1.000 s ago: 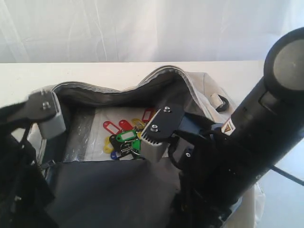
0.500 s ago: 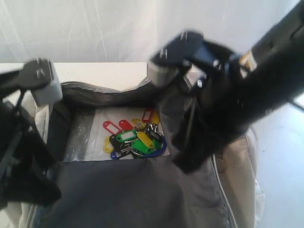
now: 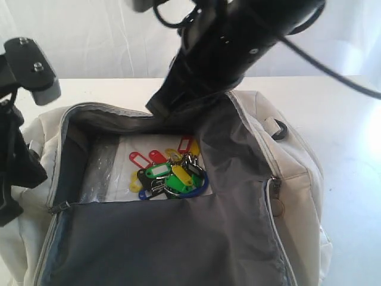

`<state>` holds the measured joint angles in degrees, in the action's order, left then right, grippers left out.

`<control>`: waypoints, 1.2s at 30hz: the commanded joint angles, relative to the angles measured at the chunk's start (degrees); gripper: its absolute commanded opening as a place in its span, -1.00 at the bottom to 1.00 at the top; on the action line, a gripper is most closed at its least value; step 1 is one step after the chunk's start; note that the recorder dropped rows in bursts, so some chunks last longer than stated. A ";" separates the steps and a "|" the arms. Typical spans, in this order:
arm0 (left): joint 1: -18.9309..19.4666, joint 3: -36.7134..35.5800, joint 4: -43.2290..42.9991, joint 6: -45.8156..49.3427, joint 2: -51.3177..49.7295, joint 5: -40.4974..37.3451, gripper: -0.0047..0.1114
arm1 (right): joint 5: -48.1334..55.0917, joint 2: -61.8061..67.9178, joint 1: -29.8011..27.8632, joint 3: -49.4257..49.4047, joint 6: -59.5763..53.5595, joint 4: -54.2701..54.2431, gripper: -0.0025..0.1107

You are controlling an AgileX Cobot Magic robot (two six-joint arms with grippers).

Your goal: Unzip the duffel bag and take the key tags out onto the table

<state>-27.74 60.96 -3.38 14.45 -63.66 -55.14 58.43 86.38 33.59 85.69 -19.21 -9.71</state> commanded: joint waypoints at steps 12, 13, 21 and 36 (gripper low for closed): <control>0.16 -5.86 2.65 -3.08 0.37 4.69 -0.92 | 10.37 29.33 -7.19 17.07 1.82 2.22 -0.96; 0.16 -5.86 2.96 -3.08 0.37 4.69 -0.92 | 10.03 30.33 -7.35 17.07 1.82 2.22 -0.96; 0.16 -5.86 4.16 -3.08 0.37 4.69 -0.92 | 8.68 34.46 -7.35 17.07 -1.90 -3.38 -0.51; 0.16 -5.86 4.86 -2.95 0.37 4.72 -0.92 | 2.63 37.39 -7.35 17.07 -22.89 -1.09 0.39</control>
<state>-27.74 55.41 0.33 12.04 -63.66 -49.81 59.75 122.57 26.42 102.52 -39.84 -12.10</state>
